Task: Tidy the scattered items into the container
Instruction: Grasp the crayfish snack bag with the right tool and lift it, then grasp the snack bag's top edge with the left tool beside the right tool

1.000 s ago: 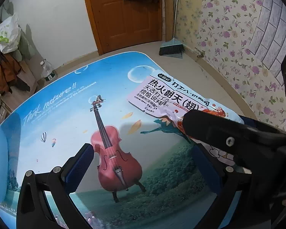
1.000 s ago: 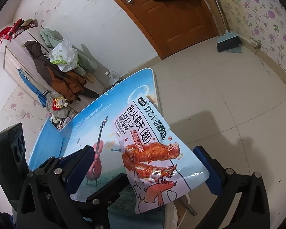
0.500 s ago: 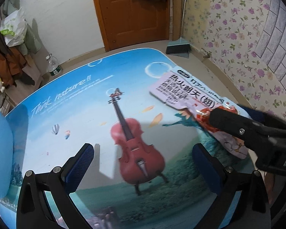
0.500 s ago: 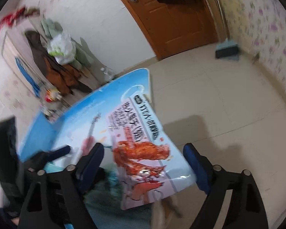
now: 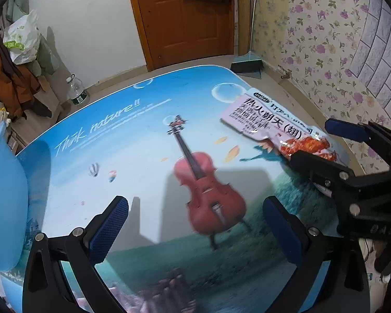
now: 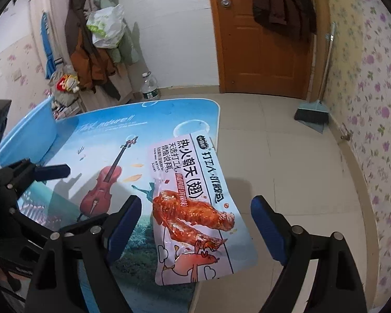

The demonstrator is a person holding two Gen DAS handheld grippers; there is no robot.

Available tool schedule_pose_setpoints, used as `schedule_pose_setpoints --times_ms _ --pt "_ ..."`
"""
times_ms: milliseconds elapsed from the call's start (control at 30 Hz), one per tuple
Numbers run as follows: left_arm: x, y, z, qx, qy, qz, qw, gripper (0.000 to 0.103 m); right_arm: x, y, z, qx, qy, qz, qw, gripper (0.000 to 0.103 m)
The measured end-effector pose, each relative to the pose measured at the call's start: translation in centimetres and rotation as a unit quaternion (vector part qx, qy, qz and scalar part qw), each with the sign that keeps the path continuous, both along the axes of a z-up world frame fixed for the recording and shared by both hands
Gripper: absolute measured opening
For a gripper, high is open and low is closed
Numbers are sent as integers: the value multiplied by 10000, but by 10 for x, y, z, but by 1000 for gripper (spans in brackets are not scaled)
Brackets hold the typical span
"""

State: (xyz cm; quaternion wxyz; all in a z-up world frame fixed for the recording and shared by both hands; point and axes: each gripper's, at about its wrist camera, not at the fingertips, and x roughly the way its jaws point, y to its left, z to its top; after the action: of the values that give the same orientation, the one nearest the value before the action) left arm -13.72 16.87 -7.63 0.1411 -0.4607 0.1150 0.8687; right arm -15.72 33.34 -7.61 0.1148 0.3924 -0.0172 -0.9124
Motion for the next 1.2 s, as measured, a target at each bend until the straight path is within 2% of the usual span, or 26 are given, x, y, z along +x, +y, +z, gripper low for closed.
schedule_pose_setpoints --times_ms 233,467,533,700,967,1200 --pt "-7 -29 -1 67 -70 393 9992 103 -3 -7 -12 109 -92 175 9997 87" --pt "-7 -29 1 108 -32 340 9994 103 -7 -13 -21 134 -85 189 9997 87" --pt "-7 -29 0 119 -49 341 9993 103 -6 -12 -24 94 -71 189 9998 85" --pt "-8 -30 -3 131 -92 391 9991 103 -1 -17 -26 18 21 356 9994 69" --pt "-6 -32 -1 150 -64 400 9991 103 12 -26 -25 325 251 413 9983 68" --pt "-9 -34 4 303 -85 406 9987 103 13 -41 -22 882 528 522 9933 67"
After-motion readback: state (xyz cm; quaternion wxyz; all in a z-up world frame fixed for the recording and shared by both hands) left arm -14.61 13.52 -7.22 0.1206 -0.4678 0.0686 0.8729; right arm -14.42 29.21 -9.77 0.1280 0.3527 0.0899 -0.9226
